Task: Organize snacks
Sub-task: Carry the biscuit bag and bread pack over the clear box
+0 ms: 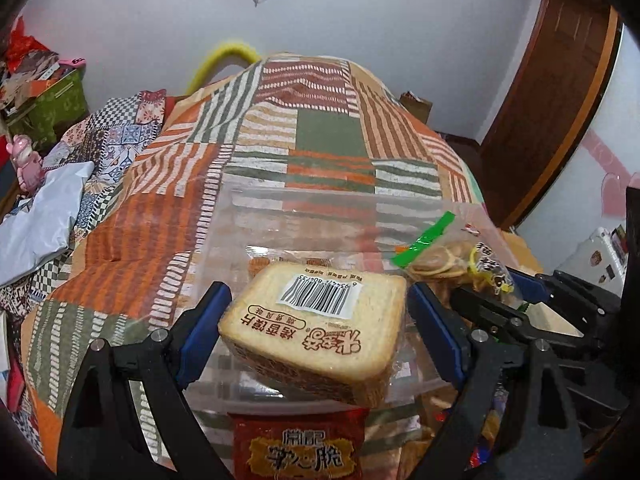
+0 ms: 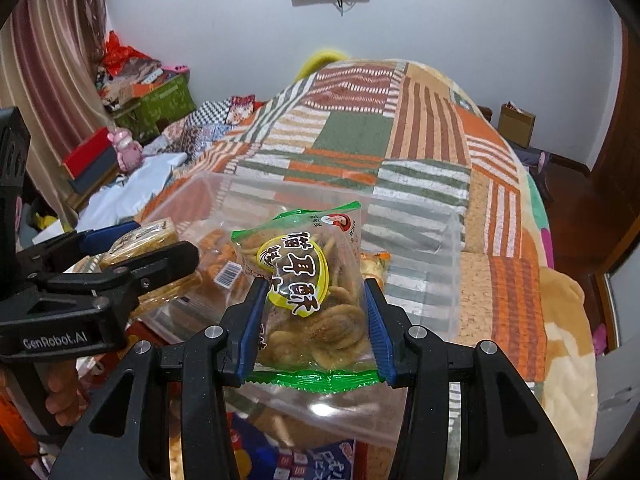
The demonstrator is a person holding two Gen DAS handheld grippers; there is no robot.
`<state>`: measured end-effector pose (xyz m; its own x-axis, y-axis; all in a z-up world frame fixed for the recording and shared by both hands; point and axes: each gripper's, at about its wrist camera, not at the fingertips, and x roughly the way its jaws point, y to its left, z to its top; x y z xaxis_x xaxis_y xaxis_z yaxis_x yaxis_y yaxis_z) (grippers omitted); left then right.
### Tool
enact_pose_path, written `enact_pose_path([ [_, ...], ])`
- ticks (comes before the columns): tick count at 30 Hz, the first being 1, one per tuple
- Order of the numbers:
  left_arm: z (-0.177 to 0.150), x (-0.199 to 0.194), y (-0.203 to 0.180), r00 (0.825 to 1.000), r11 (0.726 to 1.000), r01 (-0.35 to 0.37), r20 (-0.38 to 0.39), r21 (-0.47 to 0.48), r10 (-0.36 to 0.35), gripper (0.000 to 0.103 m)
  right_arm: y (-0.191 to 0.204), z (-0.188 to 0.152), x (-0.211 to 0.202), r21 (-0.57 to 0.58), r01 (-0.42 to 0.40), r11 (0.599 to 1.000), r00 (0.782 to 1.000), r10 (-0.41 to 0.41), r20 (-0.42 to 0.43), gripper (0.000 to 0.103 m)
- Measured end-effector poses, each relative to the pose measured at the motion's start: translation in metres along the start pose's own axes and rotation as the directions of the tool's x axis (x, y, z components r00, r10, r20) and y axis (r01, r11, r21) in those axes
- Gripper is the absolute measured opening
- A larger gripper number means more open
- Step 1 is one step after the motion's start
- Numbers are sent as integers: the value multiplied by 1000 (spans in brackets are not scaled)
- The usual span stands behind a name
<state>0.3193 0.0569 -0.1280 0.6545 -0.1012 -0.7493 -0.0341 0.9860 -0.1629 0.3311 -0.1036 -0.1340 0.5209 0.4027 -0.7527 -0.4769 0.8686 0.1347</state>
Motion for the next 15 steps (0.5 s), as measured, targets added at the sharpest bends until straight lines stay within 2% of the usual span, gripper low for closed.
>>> enact_pose_path([
  [4,-1,10,1,1000,1000,-6,-21,6,6,90,-5,-2,11,13,-12,1000,999,12,-37,44],
  [7,-2,14,1,999,1000,-17,-26,13,18,90,-3,-2,13,-6,18,1000,999,-18,-39,44],
  [15,-2,19,-3,998,998,-52,-42,46,54,90,-6,-2,13,-2,8,1000,998,-8,-64,45],
])
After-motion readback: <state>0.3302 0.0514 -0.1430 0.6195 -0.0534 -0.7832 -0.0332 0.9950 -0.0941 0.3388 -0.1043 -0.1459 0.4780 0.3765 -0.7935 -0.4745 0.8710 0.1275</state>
